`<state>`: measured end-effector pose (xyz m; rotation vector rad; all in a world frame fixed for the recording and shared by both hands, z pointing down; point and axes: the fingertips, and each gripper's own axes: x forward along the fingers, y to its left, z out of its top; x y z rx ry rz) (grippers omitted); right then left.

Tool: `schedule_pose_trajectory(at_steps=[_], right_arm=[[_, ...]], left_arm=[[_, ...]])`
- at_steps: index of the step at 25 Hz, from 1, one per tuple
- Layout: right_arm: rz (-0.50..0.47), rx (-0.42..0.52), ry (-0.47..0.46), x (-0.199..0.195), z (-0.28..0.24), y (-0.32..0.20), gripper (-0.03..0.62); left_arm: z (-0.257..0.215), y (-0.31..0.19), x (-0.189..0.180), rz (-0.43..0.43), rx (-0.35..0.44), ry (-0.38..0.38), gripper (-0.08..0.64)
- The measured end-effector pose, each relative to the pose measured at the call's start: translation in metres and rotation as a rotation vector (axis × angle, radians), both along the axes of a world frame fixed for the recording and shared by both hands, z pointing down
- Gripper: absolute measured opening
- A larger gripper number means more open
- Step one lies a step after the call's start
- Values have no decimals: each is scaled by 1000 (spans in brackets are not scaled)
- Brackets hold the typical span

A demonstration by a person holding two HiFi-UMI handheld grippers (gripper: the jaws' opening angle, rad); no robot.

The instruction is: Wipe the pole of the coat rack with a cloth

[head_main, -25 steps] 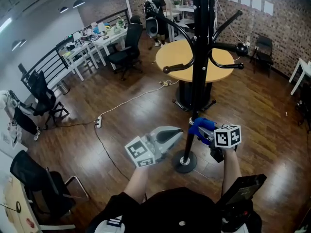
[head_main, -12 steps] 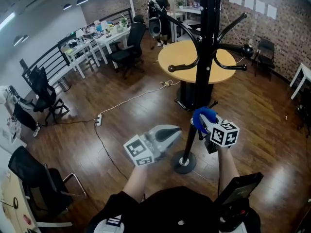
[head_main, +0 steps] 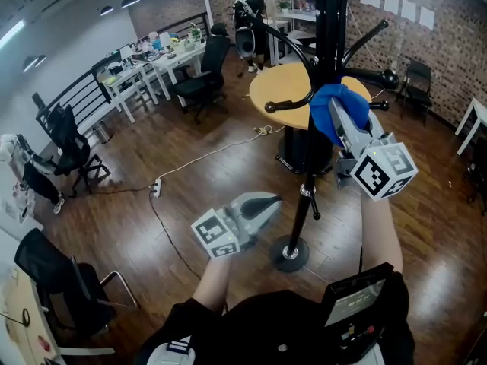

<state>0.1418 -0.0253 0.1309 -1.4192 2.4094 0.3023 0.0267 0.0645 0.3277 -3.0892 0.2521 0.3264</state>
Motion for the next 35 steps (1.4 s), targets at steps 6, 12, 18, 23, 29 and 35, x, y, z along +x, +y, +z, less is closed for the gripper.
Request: schedule_pose_trajectory(at_steps=[6,12,18,23,29,35], right_arm=[[70,98,-3,5,-17,14,35],[55,-190,-2,10,100,-20,40],[8,-601,65,9,260,-26,49],[-97,-924,97,1,346,-1,38],[-281,-994,92,-5,326,44,38],[-170,-927,95,-5,335,21,38]], left_arm=[[2,-2,0,3,-4,-8,-3],[6,-1,1,11,-11,-13,-3],[8,-2,11,37,-13,-21,-3],[5,3,20,58,-13,-25,-3],[5,5,22,60,-14,-26,-3],[6,9,22,60,-15,-27,-3]])
